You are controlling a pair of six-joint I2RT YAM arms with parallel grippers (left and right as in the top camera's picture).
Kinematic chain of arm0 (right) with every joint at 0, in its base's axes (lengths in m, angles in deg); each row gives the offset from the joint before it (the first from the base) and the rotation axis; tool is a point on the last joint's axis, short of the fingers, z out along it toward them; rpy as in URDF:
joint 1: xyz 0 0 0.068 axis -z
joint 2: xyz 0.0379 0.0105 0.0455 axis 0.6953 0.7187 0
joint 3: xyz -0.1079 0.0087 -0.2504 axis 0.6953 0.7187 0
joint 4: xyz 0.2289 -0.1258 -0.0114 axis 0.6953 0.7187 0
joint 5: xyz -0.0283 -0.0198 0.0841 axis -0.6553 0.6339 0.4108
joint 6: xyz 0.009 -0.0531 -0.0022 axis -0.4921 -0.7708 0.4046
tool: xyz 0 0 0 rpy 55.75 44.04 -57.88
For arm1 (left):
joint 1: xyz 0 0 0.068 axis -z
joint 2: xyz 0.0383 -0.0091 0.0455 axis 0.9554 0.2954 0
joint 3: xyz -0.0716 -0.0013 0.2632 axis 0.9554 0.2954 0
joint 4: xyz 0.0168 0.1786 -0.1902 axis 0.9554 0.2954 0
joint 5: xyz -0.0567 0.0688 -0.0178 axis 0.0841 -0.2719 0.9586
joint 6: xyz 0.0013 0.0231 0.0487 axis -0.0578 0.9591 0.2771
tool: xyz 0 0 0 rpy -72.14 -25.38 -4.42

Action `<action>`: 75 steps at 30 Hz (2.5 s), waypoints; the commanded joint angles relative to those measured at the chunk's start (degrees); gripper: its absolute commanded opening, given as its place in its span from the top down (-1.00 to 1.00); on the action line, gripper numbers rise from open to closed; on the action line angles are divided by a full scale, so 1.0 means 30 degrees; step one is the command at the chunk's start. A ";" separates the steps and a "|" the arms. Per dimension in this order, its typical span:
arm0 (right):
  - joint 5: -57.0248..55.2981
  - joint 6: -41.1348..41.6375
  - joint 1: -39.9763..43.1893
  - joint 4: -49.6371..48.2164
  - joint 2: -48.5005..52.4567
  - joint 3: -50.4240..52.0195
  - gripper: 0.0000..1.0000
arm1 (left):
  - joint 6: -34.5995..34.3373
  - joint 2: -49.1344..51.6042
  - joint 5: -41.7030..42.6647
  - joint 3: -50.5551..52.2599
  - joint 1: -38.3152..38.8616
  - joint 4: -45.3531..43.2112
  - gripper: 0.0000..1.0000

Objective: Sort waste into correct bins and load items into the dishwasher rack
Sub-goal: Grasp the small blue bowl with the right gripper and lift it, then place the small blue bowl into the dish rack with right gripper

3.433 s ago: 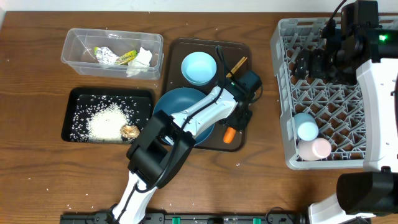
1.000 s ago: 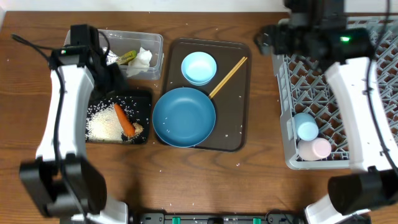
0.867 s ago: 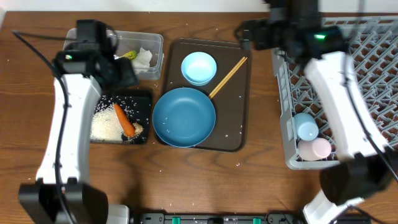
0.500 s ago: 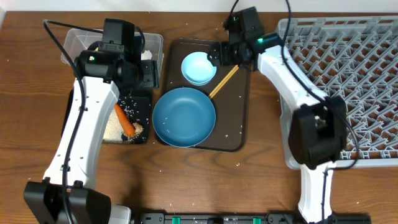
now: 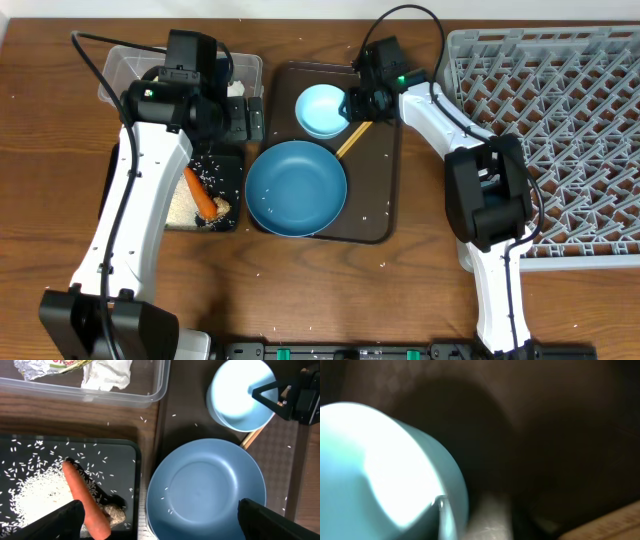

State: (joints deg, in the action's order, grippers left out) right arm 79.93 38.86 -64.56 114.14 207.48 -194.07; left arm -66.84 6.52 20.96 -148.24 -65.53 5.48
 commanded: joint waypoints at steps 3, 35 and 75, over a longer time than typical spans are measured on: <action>0.0590 -0.0022 -0.0146 0.0117 0.0189 0.0036 0.97 | 0.0182 0.0131 0.0051 -0.0058 0.0029 0.0058 -0.96; -2.7124 -0.5821 0.7220 0.3534 -0.7956 -0.2907 0.97 | 0.0182 0.0131 0.0051 -0.0058 0.0029 0.0058 -0.96; -2.9696 -1.2677 0.5836 0.0947 -0.1647 -0.2798 0.98 | 0.0182 0.0131 0.0051 -0.0058 0.0029 0.0058 -0.96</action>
State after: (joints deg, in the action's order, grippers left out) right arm -6.71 1.18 -48.19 115.69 202.41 -202.61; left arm -66.84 6.56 20.96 -148.24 -65.53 5.48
